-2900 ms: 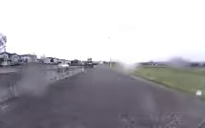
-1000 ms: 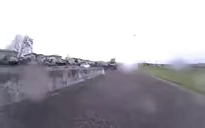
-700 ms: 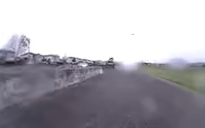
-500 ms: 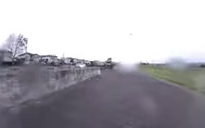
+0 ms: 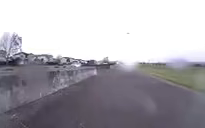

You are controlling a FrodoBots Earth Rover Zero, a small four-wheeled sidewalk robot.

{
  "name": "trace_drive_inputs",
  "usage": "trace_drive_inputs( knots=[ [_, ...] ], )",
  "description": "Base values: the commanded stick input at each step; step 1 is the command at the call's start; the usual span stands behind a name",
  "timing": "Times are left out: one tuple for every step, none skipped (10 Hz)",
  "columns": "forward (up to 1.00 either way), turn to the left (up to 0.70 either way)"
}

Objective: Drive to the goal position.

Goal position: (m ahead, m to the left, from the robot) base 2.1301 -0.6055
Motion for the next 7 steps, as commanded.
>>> trace_drive_inputs(
  knots=[
    [1.00, 0.00],
    [1.00, 0.00],
    [1.00, 0.00],
    [1.00, 0.00],
    [1.00, 0.00],
    [1.00, 0.00],
    [1.00, 0.00]
  ],
)
